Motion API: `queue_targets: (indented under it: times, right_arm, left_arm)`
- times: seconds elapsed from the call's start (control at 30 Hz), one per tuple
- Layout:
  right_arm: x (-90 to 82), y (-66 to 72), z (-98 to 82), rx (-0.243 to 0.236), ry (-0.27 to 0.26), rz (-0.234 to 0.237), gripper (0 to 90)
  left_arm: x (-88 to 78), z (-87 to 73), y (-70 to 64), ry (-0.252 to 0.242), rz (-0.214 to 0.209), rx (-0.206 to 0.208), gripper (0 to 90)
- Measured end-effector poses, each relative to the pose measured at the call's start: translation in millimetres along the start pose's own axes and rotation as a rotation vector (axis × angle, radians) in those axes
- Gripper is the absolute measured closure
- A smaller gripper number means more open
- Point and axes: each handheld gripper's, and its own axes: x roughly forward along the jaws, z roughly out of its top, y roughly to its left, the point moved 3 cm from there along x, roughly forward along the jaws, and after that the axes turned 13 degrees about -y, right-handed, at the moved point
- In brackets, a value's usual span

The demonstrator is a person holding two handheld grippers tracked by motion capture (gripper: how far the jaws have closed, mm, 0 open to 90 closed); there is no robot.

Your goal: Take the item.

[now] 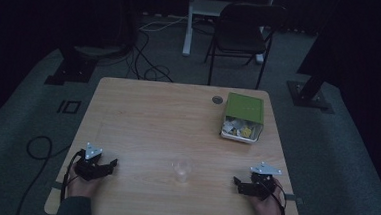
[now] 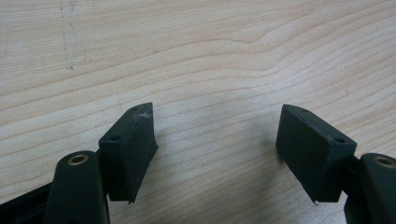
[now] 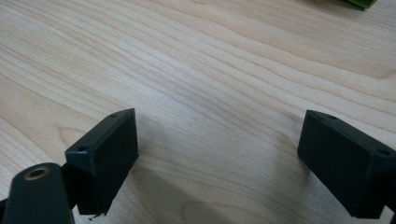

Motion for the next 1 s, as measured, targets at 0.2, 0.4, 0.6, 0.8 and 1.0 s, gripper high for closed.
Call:
queue_targets:
  times: [0.2, 0.4, 0.6, 0.8, 1.0]
  right_arm:
    - [-1.4, 1.6, -0.7, 0.004, -0.003, -0.006, 12.9]
    - [-1.9, 2.9, -1.1, 0.001, -0.004, -0.003, 12.9]
    - [-2.1, 3.0, -1.2, 0.001, -0.004, -0.002, 13.0]
    - [-2.5, 2.6, -1.1, 0.003, -0.004, -0.001, 14.2]
    - [-4.4, 2.4, 1.0, 0.015, 0.013, -0.006, 18.6]
  left_arm:
    - [-0.2, -0.2, 0.3, 0.0, -0.002, 0.003, 29.3]
    - [-0.4, -0.3, 0.3, 0.0, -0.002, 0.003, 29.3]
    - [-0.4, -0.3, 0.2, -0.001, -0.002, 0.003, 29.3]
    - [-0.4, -0.3, 0.2, -0.001, -0.002, 0.003, 29.3]
    - [-0.4, -0.3, 0.2, 0.0, -0.001, 0.002, 29.3]
